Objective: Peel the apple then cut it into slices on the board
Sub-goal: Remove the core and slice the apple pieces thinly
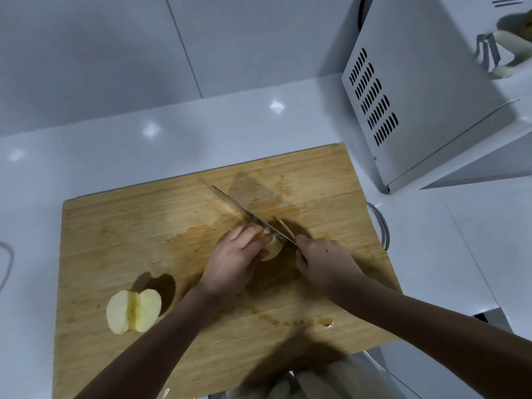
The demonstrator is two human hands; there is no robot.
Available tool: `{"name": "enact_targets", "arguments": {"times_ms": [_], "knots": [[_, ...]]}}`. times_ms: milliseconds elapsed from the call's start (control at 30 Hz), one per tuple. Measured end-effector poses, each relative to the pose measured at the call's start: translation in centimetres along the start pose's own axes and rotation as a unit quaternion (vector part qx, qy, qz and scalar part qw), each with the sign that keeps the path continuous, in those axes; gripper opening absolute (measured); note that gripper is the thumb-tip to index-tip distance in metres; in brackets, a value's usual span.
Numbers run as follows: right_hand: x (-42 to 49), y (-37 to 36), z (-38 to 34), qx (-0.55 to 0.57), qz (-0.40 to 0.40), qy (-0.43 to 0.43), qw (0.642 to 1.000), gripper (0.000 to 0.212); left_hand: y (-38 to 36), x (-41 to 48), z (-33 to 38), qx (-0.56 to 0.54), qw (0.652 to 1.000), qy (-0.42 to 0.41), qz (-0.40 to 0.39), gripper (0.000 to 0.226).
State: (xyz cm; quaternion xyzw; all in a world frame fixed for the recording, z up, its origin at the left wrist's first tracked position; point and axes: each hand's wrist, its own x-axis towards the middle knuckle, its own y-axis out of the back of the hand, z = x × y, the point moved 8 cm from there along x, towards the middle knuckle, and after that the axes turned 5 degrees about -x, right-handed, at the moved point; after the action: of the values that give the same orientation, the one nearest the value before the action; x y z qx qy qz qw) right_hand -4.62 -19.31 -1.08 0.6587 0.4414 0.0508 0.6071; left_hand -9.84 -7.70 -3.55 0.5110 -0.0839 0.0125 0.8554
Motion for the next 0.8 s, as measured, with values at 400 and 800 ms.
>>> {"name": "enact_targets", "arguments": {"times_ms": [400, 800], "knots": [[-2.6, 1.9, 0.0, 0.022, 0.032, 0.025, 0.999, 0.015, 0.0, 0.0, -0.3, -0.010, 1.000, 0.007, 0.000, 0.031], [0.4, -0.3, -0.4, 0.020, 0.023, -0.008, 1.000, 0.015, 0.1, -0.1, -0.2, -0.004, 1.000, 0.002, 0.016, 0.032]]}}
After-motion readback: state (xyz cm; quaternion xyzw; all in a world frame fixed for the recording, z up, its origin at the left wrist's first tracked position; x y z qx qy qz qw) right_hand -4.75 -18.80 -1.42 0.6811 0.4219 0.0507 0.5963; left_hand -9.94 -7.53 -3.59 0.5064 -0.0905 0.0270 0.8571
